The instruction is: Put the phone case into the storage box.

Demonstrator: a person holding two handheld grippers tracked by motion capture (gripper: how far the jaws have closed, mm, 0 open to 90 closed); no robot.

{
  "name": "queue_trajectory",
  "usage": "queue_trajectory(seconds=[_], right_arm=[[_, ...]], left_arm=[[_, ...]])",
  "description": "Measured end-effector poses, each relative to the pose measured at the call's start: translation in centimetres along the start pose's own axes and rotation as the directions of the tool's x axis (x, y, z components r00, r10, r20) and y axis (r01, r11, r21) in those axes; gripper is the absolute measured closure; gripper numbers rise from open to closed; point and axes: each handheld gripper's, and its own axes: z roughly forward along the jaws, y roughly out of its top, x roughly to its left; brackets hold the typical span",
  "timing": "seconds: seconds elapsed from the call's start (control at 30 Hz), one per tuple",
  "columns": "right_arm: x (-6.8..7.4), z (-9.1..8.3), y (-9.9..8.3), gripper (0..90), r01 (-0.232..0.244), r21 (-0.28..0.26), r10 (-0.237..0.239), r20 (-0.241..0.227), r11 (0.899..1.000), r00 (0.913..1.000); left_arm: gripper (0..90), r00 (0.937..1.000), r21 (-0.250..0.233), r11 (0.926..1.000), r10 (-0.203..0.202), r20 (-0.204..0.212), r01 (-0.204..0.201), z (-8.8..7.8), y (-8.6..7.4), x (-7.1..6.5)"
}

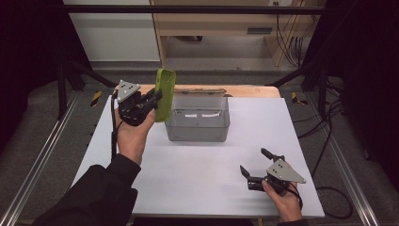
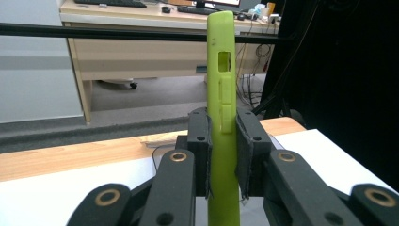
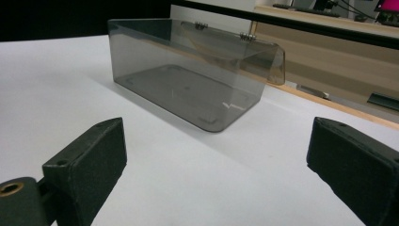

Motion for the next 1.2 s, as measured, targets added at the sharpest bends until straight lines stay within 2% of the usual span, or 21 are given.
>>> queue_trajectory(seconds=[0.03, 0.2, 0.27, 0.4, 0.43, 0.53, 0.63, 0.97, 1.2], right_arm=[[0.1, -0.2, -0.1, 5.6, -0.017, 0.002, 0.017, 0.001, 1.0, 0.9998], [-0.2, -1.2, -0.5, 6.7, -0.03, 0.012, 0.03, 0.035, 0.999, 0.9989], [-0.7, -1.7, -0.4, 6.9, -0.039, -0.007, 0.039, 0.058, 0.999, 0.9976], [-1.3, -1.8, -0.5, 6.9, -0.052, -0.026, 0.054, 0.079, 0.998, 0.9954], [-1.4, -1.8, -0.5, 6.6, -0.053, -0.025, 0.055, 0.075, 0.998, 0.9957], [-1.3, -1.9, -0.7, 6.0, -0.036, -0.028, 0.038, 0.059, 0.999, 0.9975], [-1.2, -1.8, -0.7, 4.3, -0.028, -0.04, 0.029, 0.044, 0.999, 0.9986], [-0.3, -1.6, -0.7, 2.8, -0.032, -0.05, 0.03, -0.033, 0.998, 0.999], [0.0, -1.5, -0.8, 2.5, -0.035, -0.053, 0.033, -0.052, 0.998, 0.9981]], left_arm=[[78.1, 1.0, 0.012, 0.9999, -0.003, -0.003, 0.003, 0.3, 0.0, 0.1], [78.1, 0.9992, 0.034, 0.9994, -0.007, -0.039, 0.008, 2.1, 0.2, 0.7], [78.1, 0.9986, 0.04, 0.9991, -0.015, -0.051, 0.018, 3.0, 0.3, 0.9], [78.1, 0.9963, 0.027, 0.9973, -0.066, -0.055, 0.068, 4.6, 0.1, 1.4], [78.1, 0.9958, 0.028, 0.9969, -0.071, -0.057, 0.073, 5.0, 0.1, 1.4], [78.1, 0.9955, 0.038, 0.9977, -0.054, -0.078, 0.057, 6.2, 0.0, 1.5], [78.1, 0.993, 0.033, 0.9964, -0.075, -0.092, 0.078, 6.9, -0.1, 1.7], [78.1, 0.9886, 0.041, 0.9941, -0.095, -0.117, 0.1, 8.3, -0.6, 2.6], [78.0, 0.9883, 0.049, 0.9925, -0.107, -0.109, 0.113, 8.9, -1.2, 2.5]])
